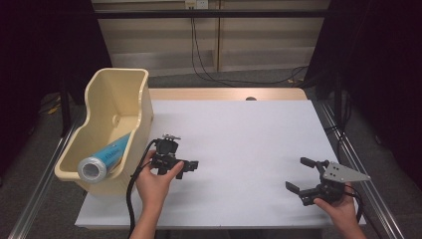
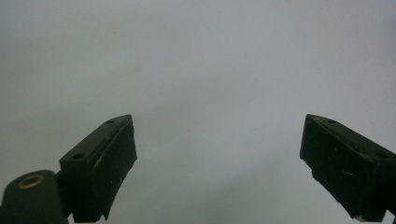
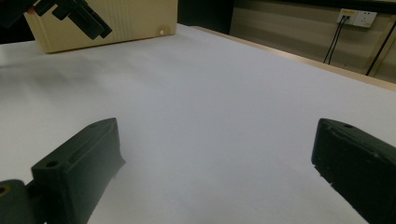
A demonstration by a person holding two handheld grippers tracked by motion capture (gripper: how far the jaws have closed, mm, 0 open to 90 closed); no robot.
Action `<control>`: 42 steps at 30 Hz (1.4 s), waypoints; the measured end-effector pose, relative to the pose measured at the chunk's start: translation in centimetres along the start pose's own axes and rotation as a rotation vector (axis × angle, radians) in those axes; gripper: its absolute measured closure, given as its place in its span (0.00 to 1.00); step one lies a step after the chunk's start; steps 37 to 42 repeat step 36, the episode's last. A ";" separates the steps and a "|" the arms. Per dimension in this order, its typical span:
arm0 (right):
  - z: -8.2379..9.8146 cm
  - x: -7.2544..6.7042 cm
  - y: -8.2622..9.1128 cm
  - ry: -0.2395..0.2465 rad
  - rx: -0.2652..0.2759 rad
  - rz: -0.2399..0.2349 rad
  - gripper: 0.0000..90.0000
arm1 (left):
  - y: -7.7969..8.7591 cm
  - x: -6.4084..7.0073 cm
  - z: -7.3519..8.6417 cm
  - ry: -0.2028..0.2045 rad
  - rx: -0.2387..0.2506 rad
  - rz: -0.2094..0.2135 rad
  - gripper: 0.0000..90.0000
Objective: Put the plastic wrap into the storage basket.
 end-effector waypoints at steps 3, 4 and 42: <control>0.0 0.0 0.0 -0.001 0.001 0.001 0.01 | 0.0 0.1 -0.1 -0.017 0.051 0.001 0.12; 0.0 0.0 0.0 -0.002 0.001 0.001 0.01 | 0.1 0.1 -0.1 -0.023 0.068 -0.003 0.12; 0.0 -0.1 0.0 0.010 -0.001 -0.003 0.01 | 1.7 0.1 -1.6 -0.141 0.449 -0.140 0.07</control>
Point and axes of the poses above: each handheld gripper's, and its own axes: y roughly backward along the jaws, z roughly out of its underside, x roughly to its right, the point moved 10 cm from there along -y, roughly forward along the jaws, and after that the axes turned 9 degrees about -y, right-handed, at the moved point
